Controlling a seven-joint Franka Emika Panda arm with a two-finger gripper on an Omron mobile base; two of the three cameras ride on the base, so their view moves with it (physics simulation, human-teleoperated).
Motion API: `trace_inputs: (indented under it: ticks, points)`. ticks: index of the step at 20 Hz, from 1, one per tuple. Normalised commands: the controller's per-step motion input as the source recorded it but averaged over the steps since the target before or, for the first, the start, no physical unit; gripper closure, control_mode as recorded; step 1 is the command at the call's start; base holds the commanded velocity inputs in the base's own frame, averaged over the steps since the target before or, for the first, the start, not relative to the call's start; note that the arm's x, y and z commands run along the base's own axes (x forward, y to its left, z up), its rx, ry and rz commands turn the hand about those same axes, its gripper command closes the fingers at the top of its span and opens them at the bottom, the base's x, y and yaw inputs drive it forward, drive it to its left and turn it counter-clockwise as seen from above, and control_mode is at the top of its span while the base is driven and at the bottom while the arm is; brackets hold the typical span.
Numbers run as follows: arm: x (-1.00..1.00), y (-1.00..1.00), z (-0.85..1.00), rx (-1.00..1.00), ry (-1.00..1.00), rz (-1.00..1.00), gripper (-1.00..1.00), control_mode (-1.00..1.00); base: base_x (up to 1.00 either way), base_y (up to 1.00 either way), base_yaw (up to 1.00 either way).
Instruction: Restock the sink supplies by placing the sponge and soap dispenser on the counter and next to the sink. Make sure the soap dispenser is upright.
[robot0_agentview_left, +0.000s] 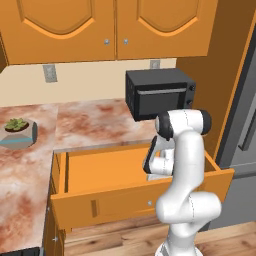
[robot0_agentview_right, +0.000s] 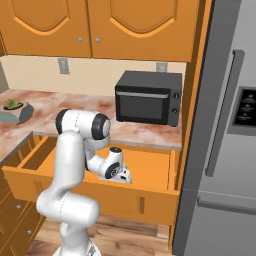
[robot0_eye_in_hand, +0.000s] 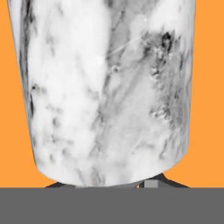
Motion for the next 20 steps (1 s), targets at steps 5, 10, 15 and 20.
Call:
trace_inputs:
  ticks: [5, 10, 15, 20]
  points:
    - [-0.01, 0.00, 0.00, 0.00, 0.00, 0.00, 1.00, -1.00, 0.00, 0.00, 0.00]
    - [-0.28, -0.01, 0.40, 0.00, -0.03, 0.01, 1.00, -1.00, 0.00, 0.00, 0.00]
    - [-0.40, -0.03, 0.89, 0.00, -0.15, 0.07, 1.00, -1.00, 0.00, 0.00, 0.00]
    - [-0.53, -0.13, 1.00, 0.00, -0.29, 0.10, 1.00, -1.00, 0.00, 0.00, 0.00]
